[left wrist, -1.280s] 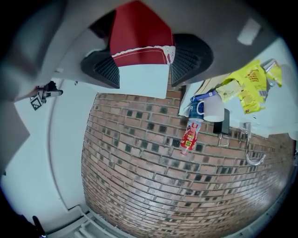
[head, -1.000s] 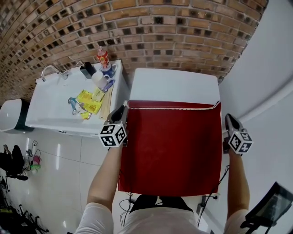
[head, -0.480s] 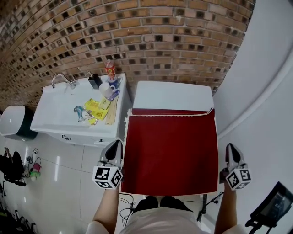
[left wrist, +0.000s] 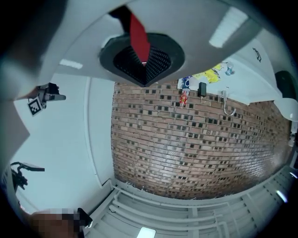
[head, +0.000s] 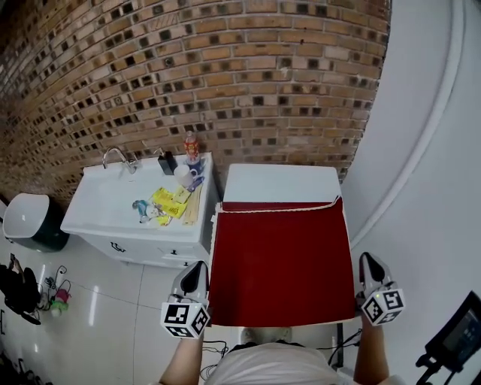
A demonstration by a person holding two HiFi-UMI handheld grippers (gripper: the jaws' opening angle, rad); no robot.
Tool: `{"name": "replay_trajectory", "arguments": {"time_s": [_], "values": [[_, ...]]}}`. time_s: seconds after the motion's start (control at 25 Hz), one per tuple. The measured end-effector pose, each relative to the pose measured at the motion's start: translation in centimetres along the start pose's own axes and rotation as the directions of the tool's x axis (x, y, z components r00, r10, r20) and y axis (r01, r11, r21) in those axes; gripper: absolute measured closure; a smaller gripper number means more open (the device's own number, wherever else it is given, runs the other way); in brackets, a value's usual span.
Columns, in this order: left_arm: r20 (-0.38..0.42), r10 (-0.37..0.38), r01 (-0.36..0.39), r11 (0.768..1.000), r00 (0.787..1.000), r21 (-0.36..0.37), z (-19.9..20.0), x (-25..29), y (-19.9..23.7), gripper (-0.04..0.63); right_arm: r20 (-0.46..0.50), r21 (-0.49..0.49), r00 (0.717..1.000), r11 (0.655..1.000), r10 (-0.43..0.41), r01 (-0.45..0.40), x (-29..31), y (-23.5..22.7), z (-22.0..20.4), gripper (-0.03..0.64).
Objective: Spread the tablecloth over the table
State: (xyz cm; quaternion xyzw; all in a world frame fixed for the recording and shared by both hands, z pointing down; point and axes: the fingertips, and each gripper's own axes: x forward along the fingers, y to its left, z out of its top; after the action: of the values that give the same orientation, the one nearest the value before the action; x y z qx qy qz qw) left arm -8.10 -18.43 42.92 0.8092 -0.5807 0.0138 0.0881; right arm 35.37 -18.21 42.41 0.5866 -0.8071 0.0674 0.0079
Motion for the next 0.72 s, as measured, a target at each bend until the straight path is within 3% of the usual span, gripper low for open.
{"name": "replay_trajectory", "arguments": {"time_s": [0.48,0.72], "values": [[0.055,-0.007,0.007,1.0,0.998,0.017,2.0,0.1,-1.3,0.591,0.035,-0.021,0.999,1.0,-0.013,0.014,-0.6,0.1,1.7,0.612],[0.045,0.0,-0.001,1.0,0.999,0.029,1.9,0.4,-1.6,0.591,0.034,-0.033,0.999,0.999,-0.013,0.014,-0.6,-0.1,1.9,0.612]]}}
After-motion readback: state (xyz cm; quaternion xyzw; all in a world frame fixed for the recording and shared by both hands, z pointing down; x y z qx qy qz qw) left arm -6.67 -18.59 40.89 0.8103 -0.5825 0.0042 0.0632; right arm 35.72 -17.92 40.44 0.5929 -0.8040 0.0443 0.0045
